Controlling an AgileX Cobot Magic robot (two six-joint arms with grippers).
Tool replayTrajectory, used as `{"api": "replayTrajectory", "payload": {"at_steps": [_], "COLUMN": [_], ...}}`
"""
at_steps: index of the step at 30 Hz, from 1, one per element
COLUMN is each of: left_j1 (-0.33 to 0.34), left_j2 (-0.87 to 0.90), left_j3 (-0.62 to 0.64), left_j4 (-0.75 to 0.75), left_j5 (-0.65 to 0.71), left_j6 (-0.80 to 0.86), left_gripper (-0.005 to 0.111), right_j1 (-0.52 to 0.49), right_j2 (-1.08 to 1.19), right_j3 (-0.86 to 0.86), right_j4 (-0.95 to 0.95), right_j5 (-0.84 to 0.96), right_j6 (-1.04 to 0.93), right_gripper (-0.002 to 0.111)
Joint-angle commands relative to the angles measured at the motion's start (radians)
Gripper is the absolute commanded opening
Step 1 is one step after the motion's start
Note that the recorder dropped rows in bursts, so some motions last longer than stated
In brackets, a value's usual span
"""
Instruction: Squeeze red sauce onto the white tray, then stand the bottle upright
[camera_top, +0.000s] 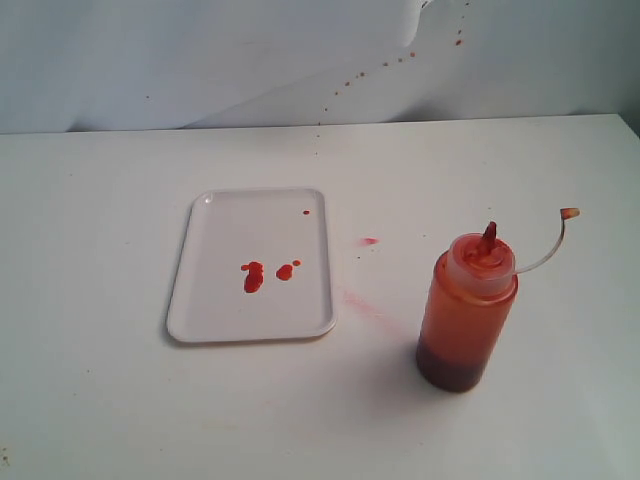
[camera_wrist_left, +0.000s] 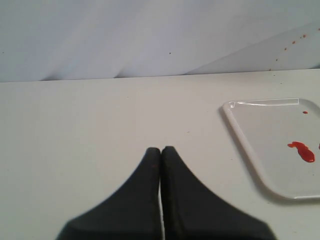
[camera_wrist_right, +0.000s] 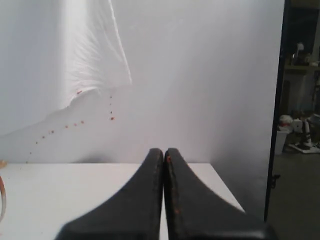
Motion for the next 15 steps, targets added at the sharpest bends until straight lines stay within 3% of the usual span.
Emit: {"api": "replayTrajectory", "payload": {"at_steps": [1,15], "left_j1": [0.005,0.005], "left_j2": [-0.005,-0.005], "left_j3": [0.005,0.005], "left_j4": [-0.008,-0.008], "left_j5": [-0.003,-0.003], "left_j6": [-0.009,-0.009], "left_gripper": [0.000,0.000], "right_j1": [-0.004,-0.008], "right_j2": [-0.042,-0.147], "right_j3": [0.004,0.004], "right_j4": [-0.022,-0.074], "right_j5": [0.111,0.493], "right_j6": [0.006,0.008], "right_gripper": [0.000,0.000]}}
